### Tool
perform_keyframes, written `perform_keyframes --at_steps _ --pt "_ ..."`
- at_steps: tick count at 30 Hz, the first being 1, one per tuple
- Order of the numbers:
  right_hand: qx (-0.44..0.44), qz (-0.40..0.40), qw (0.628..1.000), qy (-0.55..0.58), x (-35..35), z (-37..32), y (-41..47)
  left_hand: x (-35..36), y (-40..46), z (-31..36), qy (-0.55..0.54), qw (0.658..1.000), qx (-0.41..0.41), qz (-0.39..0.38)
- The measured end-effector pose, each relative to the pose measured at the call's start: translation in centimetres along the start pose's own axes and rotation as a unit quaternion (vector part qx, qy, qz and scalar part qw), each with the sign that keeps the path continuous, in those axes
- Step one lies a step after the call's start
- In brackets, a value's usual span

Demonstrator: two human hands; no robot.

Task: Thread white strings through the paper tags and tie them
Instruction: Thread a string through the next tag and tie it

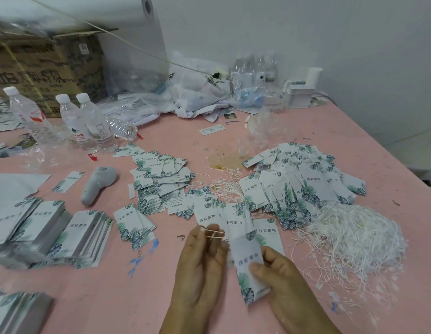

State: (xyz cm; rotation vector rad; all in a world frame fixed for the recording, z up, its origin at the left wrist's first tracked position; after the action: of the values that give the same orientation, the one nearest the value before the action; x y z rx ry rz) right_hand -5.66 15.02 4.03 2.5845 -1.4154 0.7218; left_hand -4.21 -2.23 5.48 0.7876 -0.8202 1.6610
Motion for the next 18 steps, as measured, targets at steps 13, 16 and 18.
perform_keyframes --at_steps 13,16,18 --pt "-0.085 0.085 0.988 0.094 0.2 -0.7 -0.1 -0.2 -2.2 -4.8 0.453 0.876 0.145 -0.082" --pt "-0.064 0.110 0.986 0.111 0.4 -1.1 -0.3 -0.1 -2.3 -5.0 0.571 0.784 0.230 -0.082" --pt "-0.051 0.141 0.985 0.085 0.4 -2.1 -0.6 0.2 -2.5 -4.9 0.583 0.770 0.246 -0.078"
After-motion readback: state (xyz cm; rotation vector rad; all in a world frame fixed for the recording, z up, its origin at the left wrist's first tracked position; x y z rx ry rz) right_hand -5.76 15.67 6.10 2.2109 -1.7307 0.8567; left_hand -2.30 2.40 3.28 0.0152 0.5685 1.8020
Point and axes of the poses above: each hand's wrist, its own y-axis towards the middle knuckle, its own x-axis out of the palm, z = x × y, the point moved 1 cm from there along y, towards the middle knuckle, and after that the axes turned 7 degrees about -z, right-handed, at the moved point
